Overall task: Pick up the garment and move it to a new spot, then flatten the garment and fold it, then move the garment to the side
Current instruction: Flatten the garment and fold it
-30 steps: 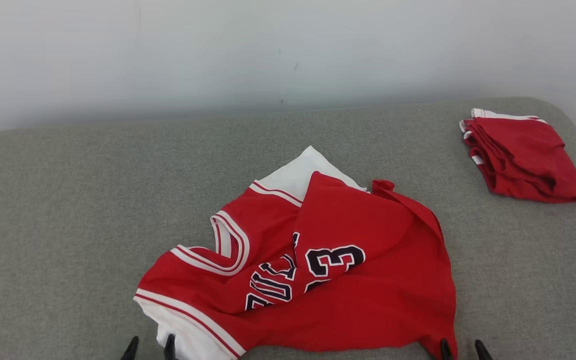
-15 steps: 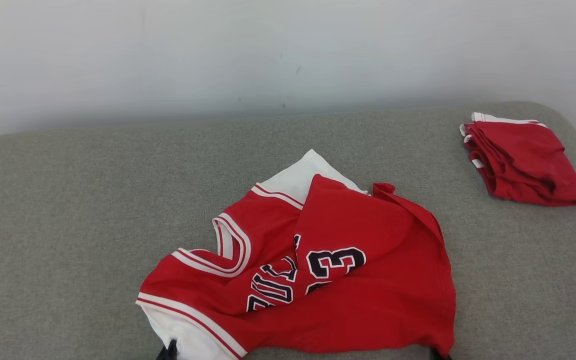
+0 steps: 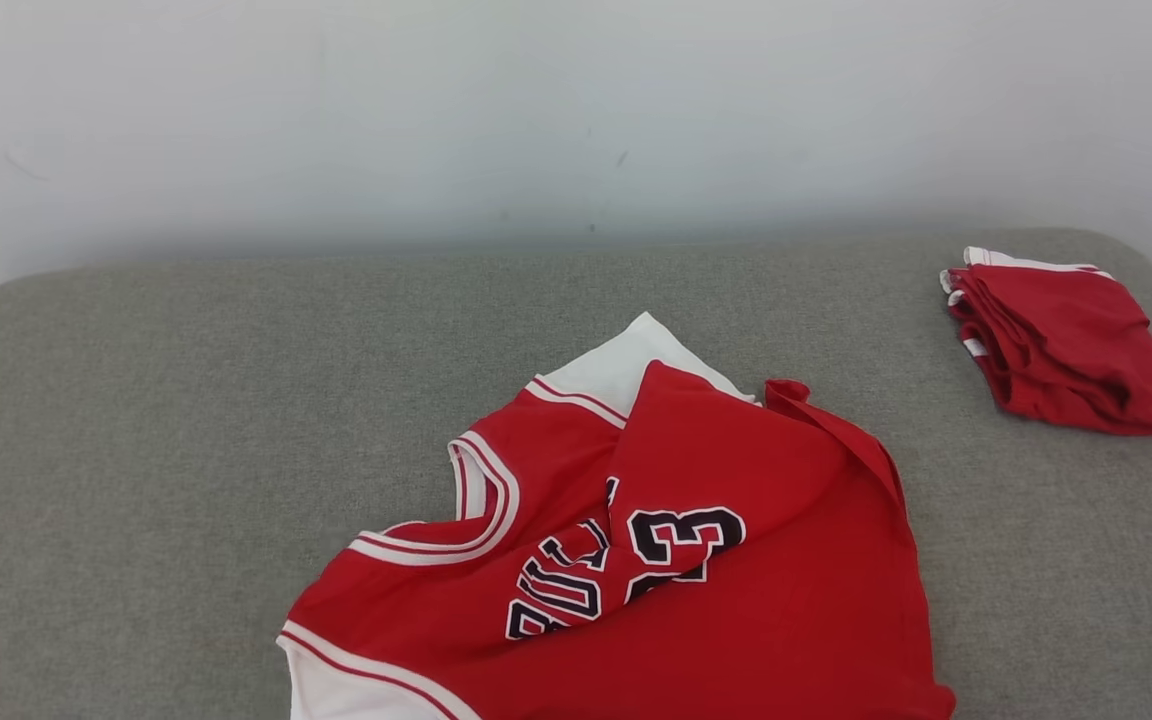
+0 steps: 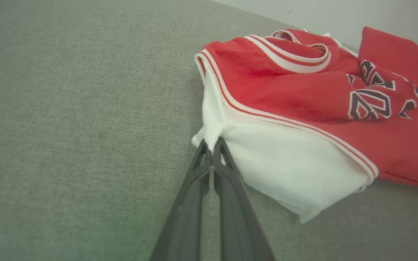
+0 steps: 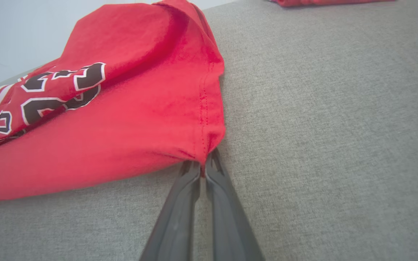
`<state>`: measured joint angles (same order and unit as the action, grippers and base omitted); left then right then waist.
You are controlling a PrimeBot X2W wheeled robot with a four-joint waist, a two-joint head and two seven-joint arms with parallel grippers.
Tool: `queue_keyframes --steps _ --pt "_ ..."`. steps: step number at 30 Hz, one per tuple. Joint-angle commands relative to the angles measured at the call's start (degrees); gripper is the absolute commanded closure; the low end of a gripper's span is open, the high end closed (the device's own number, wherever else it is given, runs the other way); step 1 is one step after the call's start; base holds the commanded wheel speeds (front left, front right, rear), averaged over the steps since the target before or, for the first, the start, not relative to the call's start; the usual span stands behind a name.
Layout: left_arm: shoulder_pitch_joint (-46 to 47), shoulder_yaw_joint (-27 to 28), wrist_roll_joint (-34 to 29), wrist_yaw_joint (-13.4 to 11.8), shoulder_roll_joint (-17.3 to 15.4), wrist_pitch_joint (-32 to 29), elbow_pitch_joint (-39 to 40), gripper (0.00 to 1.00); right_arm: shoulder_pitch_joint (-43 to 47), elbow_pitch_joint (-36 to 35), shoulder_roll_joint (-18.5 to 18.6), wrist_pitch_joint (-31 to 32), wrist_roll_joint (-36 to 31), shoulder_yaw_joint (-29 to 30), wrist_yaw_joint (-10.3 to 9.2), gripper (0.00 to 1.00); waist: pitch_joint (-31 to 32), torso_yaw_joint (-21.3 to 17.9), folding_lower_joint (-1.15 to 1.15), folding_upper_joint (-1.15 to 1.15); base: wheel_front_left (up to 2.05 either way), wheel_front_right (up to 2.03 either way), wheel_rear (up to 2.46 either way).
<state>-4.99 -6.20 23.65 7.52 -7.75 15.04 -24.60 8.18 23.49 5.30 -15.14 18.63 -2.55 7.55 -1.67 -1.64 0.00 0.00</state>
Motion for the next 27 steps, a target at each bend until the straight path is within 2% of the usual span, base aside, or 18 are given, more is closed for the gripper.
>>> queue_keyframes --steps 1,7,11,15,16,20,23,27 --pt "-1.3 -0.2 -0.7 -0.1 0.1 0.1 1.0 1.00 0.6 -0.2 0.3 -0.1 0.8 -0.9 -0.12 1.00 0.0 0.3 0.00 0.00 0.00 0.00 0.00" --pt "-2.2 -1.8 -0.1 -0.1 0.3 0.0 6.4 1.00 -0.9 -3.8 1.8 0.5 4.1 -4.1 -0.12 1.00 -0.4 0.9 0.00 0.00 0.00 0.00 0.00" --pt "3.3 -4.0 2.7 -0.1 0.1 -1.3 10.5 1.00 -5.0 -7.4 3.4 2.8 6.2 -6.2 -0.12 1.00 -1.6 1.3 0.00 0.00 0.00 0.00 0.00" --pt "13.3 -6.6 5.3 -0.1 -3.1 -5.5 13.7 1.00 -14.3 -9.8 5.9 6.8 7.7 -8.6 -0.12 1.00 -4.5 0.9 0.00 0.00 0.00 0.00 0.00" --pt "13.3 -6.6 5.3 -0.1 -3.1 -5.5 13.7 1.00 -14.3 -9.8 5.9 6.8 7.7 -8.6 -0.12 1.00 -4.5 0.9 0.00 0.00 0.00 0.00 0.00" --pt "27.9 -9.5 10.4 -0.1 -9.3 -11.9 14.5 1.00 -28.9 -8.7 7.8 12.6 9.7 -9.4 -0.12 1.00 -9.2 0.4 0.00 0.00 0.00 0.00 0.00" --pt "41.2 -9.8 14.4 -0.1 -13.3 -16.1 12.4 1.00 -41.8 -5.4 8.3 16.6 12.4 -8.4 -0.12 1.00 -13.6 0.5 0.00 0.00 0.00 0.00 0.00" --pt "59.5 -8.9 19.2 -0.1 -14.5 -20.2 6.4 1.00 -60.3 1.4 8.3 21.9 15.3 -7.0 -0.12 1.00 -19.9 1.6 0.00 0.00 0.00 0.00 0.00"
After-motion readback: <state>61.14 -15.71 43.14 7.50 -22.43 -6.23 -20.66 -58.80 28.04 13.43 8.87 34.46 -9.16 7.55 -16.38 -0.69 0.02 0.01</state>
